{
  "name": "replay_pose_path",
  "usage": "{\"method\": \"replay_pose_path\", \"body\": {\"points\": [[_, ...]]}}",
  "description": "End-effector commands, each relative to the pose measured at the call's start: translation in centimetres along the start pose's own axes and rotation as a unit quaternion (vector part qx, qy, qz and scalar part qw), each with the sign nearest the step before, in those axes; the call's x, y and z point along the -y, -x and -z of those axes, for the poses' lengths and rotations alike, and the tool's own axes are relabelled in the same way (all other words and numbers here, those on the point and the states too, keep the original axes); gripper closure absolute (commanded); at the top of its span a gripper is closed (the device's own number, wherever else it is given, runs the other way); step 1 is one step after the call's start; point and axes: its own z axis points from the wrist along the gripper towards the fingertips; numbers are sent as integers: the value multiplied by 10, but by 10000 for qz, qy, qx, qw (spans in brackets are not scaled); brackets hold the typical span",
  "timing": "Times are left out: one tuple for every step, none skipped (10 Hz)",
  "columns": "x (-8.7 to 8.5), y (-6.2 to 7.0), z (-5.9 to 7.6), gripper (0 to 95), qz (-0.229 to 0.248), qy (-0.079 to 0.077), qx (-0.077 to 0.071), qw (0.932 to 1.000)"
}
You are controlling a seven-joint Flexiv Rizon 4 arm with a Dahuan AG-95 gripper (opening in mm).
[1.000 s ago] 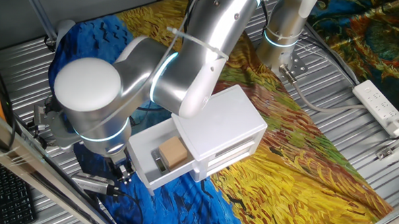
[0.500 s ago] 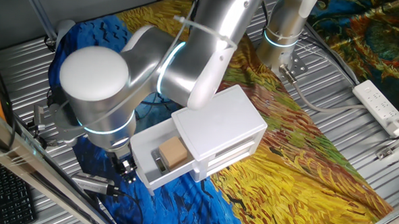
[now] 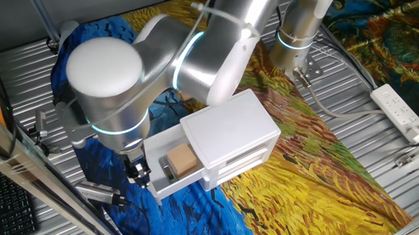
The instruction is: Take something out of a drawer
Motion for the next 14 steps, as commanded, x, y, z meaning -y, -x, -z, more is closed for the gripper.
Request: {"method": "replay_pose_path", "body": {"points": [[3, -22, 9, 380, 61, 43, 19, 10000], [5, -30, 11, 380, 77, 53, 21, 10000], [6, -41, 12, 380, 66, 61, 35, 10000], [7, -51, 10, 380, 42, 76, 55, 9999], [7, -56, 7, 380, 23, 95, 69, 9999], [6, -59, 4, 380, 8, 120, 98, 9999], [6, -59, 4, 380, -7, 128, 92, 9999], [6, -59, 4, 380, -21, 144, 94, 9999], [6, -59, 4, 380, -26, 142, 78, 9999], [6, -59, 4, 380, -26, 145, 83, 9999], [6, -59, 4, 380, -31, 147, 73, 9999], [7, -59, 4, 380, -22, 149, 72, 9999], [7, -59, 4, 380, -49, 144, 126, 9998], [7, -59, 4, 380, -58, 129, 184, 9997]]}}
